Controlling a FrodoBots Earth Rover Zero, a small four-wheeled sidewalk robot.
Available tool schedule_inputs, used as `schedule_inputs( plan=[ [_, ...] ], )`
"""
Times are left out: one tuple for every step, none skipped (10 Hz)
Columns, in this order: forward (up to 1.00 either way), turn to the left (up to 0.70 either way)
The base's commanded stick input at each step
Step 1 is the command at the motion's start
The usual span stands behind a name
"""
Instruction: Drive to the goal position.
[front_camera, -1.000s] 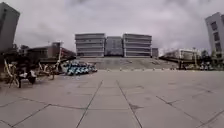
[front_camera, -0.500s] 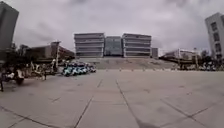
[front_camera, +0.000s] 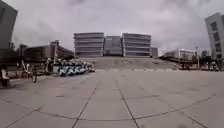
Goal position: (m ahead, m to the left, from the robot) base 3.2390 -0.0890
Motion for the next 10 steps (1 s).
schedule_inputs(
  plan=[
    [1.0, 0.0],
    [1.0, 0.0],
    [1.0, -0.1],
    [1.0, -0.13],
    [1.0, -0.05],
    [1.0, 0.0],
    [1.0, 0.0],
    [1.0, 0.0],
    [1.0, 0.0],
    [1.0, 0.0]
  ],
)
